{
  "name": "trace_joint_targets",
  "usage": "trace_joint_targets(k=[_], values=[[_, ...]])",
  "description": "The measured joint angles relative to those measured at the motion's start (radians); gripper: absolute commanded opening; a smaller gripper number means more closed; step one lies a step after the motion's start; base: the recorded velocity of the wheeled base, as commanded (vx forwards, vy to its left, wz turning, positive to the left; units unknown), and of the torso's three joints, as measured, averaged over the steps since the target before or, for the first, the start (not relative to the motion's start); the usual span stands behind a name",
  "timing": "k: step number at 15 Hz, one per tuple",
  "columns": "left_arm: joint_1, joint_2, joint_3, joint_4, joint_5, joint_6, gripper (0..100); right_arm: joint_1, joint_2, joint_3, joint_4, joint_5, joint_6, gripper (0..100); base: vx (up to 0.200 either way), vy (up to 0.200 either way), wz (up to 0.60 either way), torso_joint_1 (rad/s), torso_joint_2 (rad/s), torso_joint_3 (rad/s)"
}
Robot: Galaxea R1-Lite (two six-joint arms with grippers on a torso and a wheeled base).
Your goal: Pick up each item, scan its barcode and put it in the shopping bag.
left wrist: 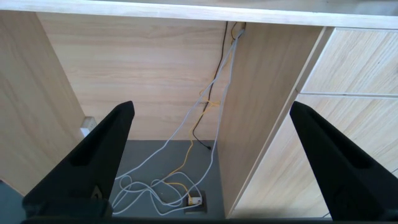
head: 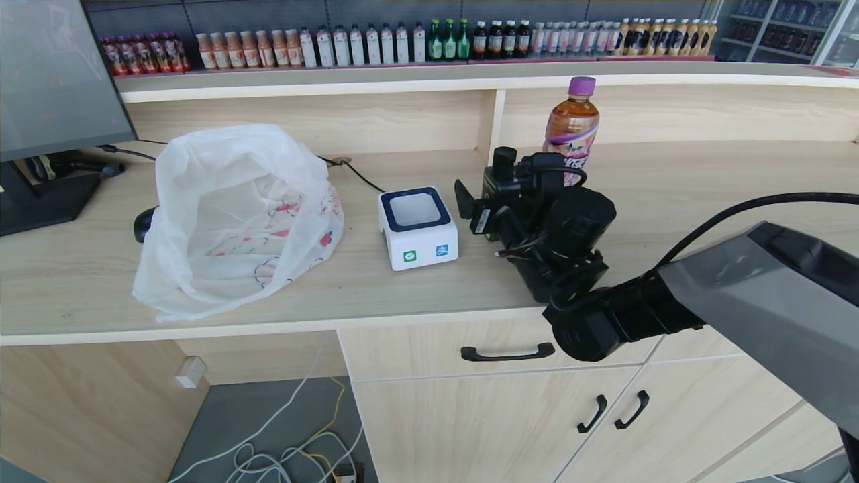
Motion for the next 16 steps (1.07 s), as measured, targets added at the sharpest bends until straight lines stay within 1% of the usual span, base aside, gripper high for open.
trace_joint_targets(k=[11, 12, 16], values=[[0.000, 0.000, 0.000, 0.000, 0.000, 0.000, 100, -0.026, 0.040, -0.014, -0.001, 0.004, 0.001, 100, 0.000, 0.000, 0.00, 0.000, 0.00, 0.000], [0.000, 0.000, 0.000, 0.000, 0.000, 0.000, 100, -0.026, 0.041, -0.013, -0.001, 0.004, 0.001, 0, 0.000, 0.000, 0.00, 0.000, 0.00, 0.000], [0.000, 0.000, 0.000, 0.000, 0.000, 0.000, 100, -0.026, 0.044, -0.022, 0.000, 0.010, 0.006, 0, 0.000, 0.000, 0.00, 0.000, 0.00, 0.000]])
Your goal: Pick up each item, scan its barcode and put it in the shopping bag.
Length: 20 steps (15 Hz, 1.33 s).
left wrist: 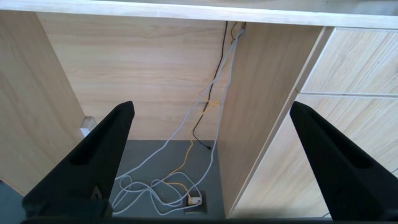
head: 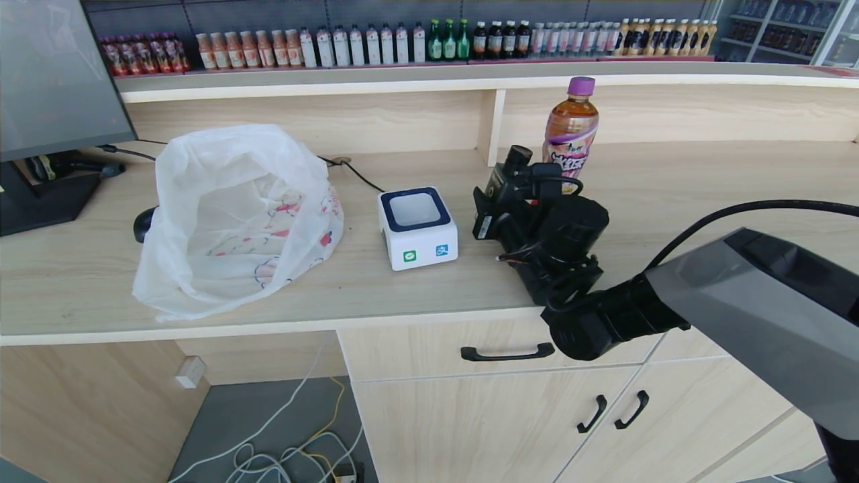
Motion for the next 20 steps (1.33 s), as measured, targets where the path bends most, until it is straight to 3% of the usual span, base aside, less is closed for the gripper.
trace_joint_targets(k=[15, 20], values=[[0.000, 0.000, 0.000, 0.000, 0.000, 0.000, 100, 0.015, -0.051, 0.011, -0.005, 0.001, -0.018, 0, 0.000, 0.000, 0.00, 0.000, 0.00, 0.000], [0.000, 0.000, 0.000, 0.000, 0.000, 0.000, 100, 0.022, -0.134, 0.133, -0.041, 0.001, -0.031, 0, 0.000, 0.000, 0.00, 0.000, 0.00, 0.000]])
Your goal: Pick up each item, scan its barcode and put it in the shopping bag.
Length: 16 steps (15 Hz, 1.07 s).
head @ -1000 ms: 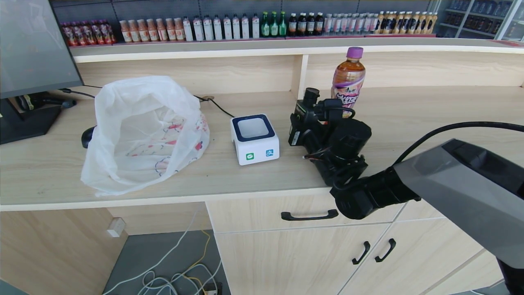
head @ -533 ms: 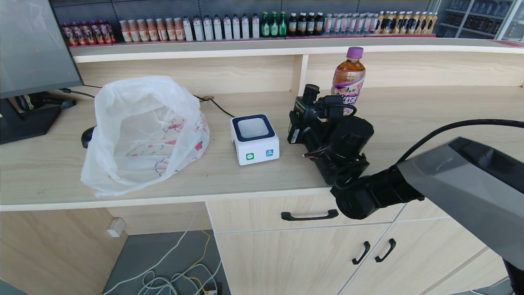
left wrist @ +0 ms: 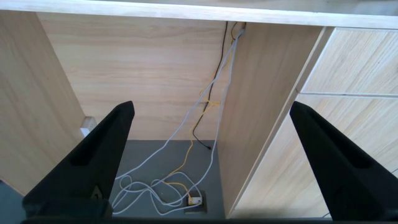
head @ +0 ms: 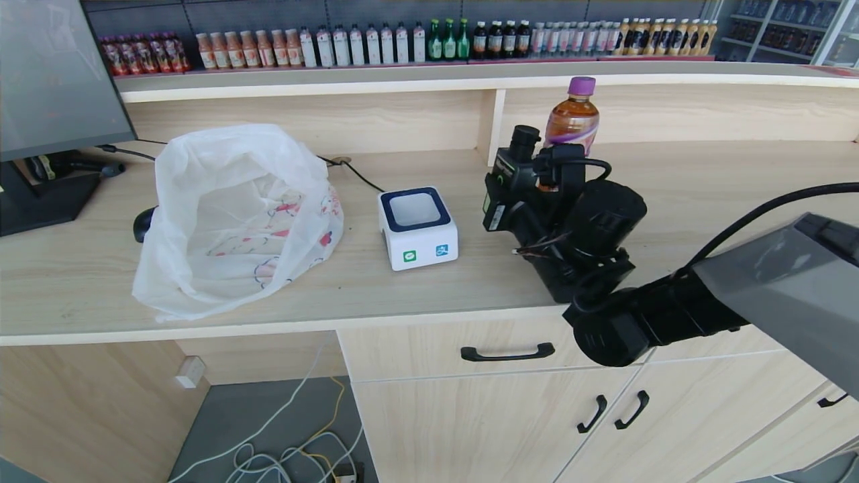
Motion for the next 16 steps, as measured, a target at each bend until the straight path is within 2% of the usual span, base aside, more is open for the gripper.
trace_joint_targets(k=[3, 8, 12, 16], values=[[0.000, 0.000, 0.000, 0.000, 0.000, 0.000, 100, 0.007, -0.045, 0.085, -0.063, -0.004, -0.007, 0, 0.000, 0.000, 0.00, 0.000, 0.00, 0.000], [0.000, 0.000, 0.000, 0.000, 0.000, 0.000, 100, 0.009, -0.148, 0.374, -0.237, -0.007, -0.038, 0, 0.000, 0.000, 0.00, 0.000, 0.00, 0.000], [0.000, 0.000, 0.000, 0.000, 0.000, 0.000, 100, 0.008, -0.270, 0.630, -0.271, -0.007, -0.042, 0, 0.000, 0.000, 0.00, 0.000, 0.00, 0.000], [0.000, 0.000, 0.000, 0.000, 0.000, 0.000, 100, 0.046, -0.394, 0.756, -0.277, -0.005, -0.066, 0, 0.000, 0.000, 0.00, 0.000, 0.00, 0.000]])
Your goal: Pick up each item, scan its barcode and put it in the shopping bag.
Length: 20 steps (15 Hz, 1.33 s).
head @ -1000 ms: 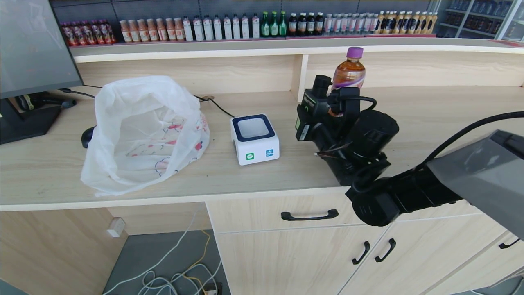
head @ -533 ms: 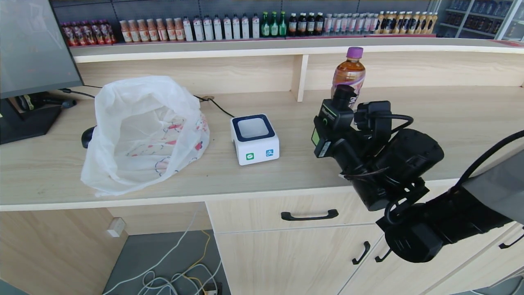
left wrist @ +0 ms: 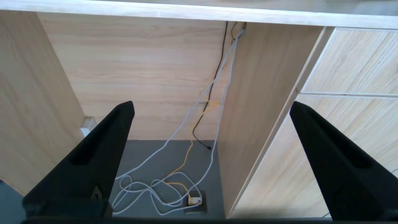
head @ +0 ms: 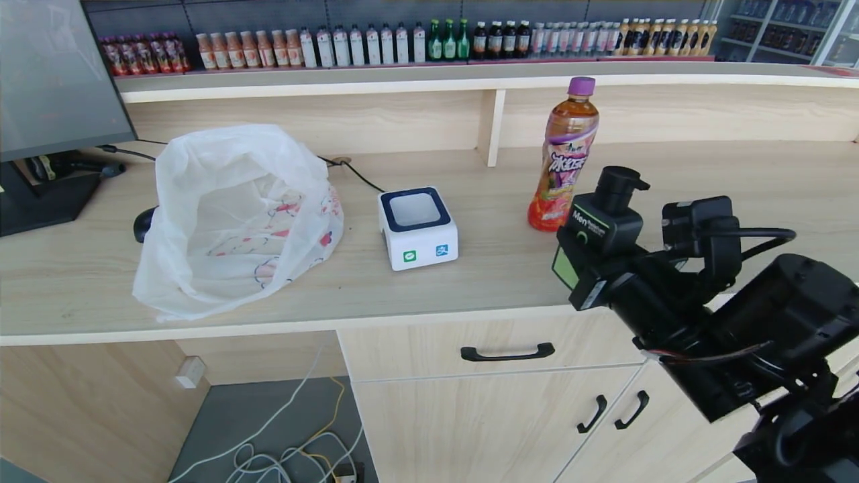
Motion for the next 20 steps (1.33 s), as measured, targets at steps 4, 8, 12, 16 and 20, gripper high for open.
trace_joint_targets(k=[4, 8, 12, 16, 20], values=[[0.000, 0.000, 0.000, 0.000, 0.000, 0.000, 100, 0.080, -0.116, 0.137, 0.002, -0.003, -0.085, 0, 0.000, 0.000, 0.00, 0.000, 0.00, 0.000], [0.000, 0.000, 0.000, 0.000, 0.000, 0.000, 100, 0.164, -0.204, 0.208, 0.001, -0.004, -0.214, 0, 0.000, 0.000, 0.00, 0.000, 0.00, 0.000], [0.000, 0.000, 0.000, 0.000, 0.000, 0.000, 100, 0.314, -0.254, 0.237, 0.001, -0.004, -0.392, 0, 0.000, 0.000, 0.00, 0.000, 0.00, 0.000], [0.000, 0.000, 0.000, 0.000, 0.000, 0.000, 100, 0.487, -0.247, 0.213, 0.002, -0.005, -0.602, 0, 0.000, 0.000, 0.00, 0.000, 0.00, 0.000], [0.000, 0.000, 0.000, 0.000, 0.000, 0.000, 100, 0.520, -0.212, 0.183, 0.001, 0.027, -0.672, 0, 0.000, 0.000, 0.00, 0.000, 0.00, 0.000]])
